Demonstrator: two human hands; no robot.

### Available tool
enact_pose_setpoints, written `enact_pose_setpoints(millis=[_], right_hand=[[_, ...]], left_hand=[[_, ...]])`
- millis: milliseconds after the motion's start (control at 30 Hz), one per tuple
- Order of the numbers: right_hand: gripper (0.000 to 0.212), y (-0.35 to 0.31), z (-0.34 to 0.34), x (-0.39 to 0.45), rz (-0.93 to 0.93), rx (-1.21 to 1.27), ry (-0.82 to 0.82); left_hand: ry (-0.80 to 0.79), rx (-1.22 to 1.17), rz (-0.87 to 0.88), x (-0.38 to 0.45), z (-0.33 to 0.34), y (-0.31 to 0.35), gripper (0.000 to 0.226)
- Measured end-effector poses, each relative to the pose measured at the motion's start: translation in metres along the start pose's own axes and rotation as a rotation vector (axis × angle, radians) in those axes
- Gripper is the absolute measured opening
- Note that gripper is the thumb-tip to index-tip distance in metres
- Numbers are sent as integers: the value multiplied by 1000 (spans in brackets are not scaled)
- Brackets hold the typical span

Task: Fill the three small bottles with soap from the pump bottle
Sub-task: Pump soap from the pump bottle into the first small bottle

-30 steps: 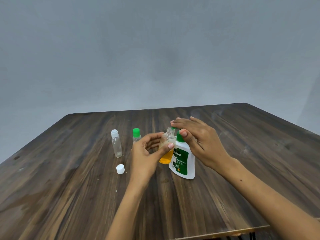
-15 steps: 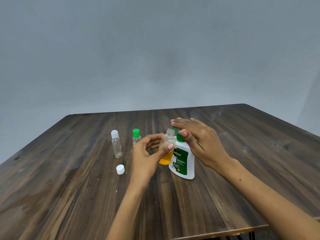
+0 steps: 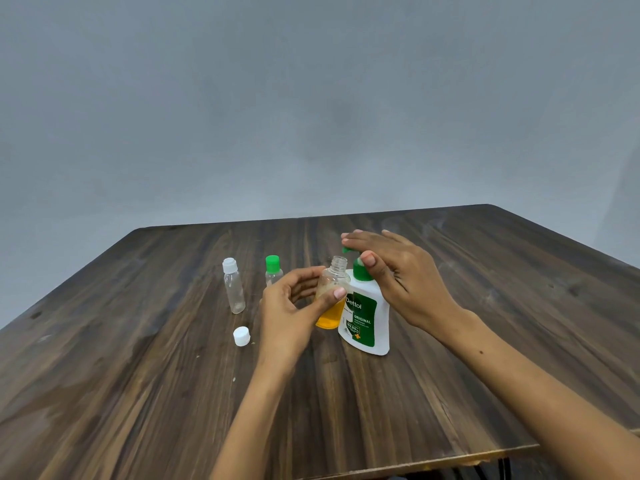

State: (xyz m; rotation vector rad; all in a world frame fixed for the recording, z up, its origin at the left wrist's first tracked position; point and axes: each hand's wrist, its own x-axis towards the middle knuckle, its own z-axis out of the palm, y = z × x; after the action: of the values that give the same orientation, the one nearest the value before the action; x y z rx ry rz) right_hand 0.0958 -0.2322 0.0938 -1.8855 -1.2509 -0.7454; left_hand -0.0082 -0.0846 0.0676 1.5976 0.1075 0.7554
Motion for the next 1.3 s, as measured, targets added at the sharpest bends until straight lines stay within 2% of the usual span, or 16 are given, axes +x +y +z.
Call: enact_pose_setpoints(millis=[533, 800, 967, 1133, 1300], right_hand=[[72, 0, 2, 1, 12, 34, 19], [70, 0, 3, -3, 28, 54, 29], [72, 0, 1, -1, -22, -13, 2], [71, -2, 5, -5, -2, 16, 38], [72, 0, 2, -3, -2, 4, 6]], left_hand=[[8, 8, -7, 1, -1, 0, 32], [2, -4, -4, 1, 1, 1, 39], [5, -4, -2, 0, 0, 2, 33], [8, 0, -3, 1, 0, 2, 31], [4, -2, -3, 1, 1, 0, 31]])
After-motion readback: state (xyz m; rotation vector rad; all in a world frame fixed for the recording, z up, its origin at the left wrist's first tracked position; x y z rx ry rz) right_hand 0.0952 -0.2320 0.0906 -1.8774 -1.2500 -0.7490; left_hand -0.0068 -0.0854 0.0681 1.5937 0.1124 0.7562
